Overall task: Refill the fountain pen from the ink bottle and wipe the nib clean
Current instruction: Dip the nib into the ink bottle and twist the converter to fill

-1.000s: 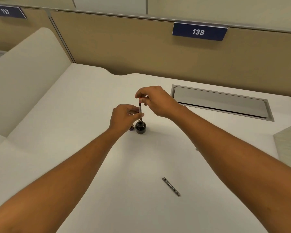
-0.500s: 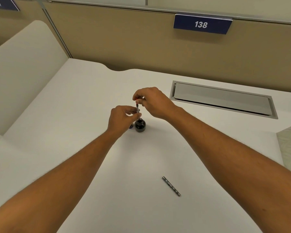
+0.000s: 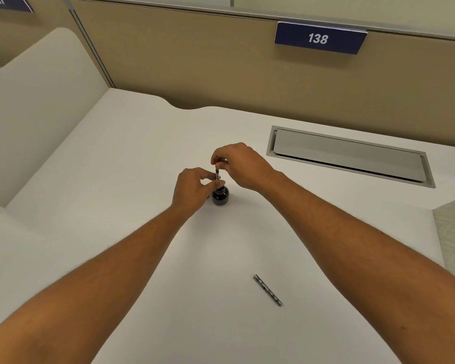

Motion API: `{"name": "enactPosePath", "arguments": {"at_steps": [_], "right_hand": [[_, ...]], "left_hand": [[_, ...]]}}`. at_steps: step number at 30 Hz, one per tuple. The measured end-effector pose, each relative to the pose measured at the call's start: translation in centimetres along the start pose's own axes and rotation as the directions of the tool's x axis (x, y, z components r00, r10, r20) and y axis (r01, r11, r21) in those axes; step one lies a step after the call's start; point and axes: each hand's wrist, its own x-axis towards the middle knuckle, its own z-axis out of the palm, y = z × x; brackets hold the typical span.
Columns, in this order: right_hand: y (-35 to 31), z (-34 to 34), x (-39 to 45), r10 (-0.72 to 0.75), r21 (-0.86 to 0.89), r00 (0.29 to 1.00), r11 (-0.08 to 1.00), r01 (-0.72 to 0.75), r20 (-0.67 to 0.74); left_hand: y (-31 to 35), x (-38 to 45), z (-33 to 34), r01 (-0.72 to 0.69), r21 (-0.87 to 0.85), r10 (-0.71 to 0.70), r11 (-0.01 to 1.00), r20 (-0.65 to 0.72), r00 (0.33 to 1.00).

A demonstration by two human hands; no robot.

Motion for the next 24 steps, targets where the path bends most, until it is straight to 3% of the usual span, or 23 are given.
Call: {"name": "enactPosePath", "arguments": {"at_steps": [7, 17, 24], "right_hand": [[0.03, -0.02, 0.36, 0.044, -0.039, 0.999, 0.998, -0.043, 0.002], [0.45, 0.06, -0.01, 0.073, 0.044, 0.997, 0.996, -0.074, 0.017], [-0.02, 0.47, 0.46, 0.104, -0.013, 0.994, 0.994, -0.104, -0.029]], "left_hand": [[-0.54, 0.14, 0.41, 0.003, -0.061, -0.003, 0.998, 0.008, 1.0], [0.03, -0.05, 0.95, -0.013, -0.054, 0.014, 0.998, 0.017, 1.0], [0.03, -0.21, 0.9, -0.018, -0.02, 0.018, 1.0, 0.004, 1.0]]}}
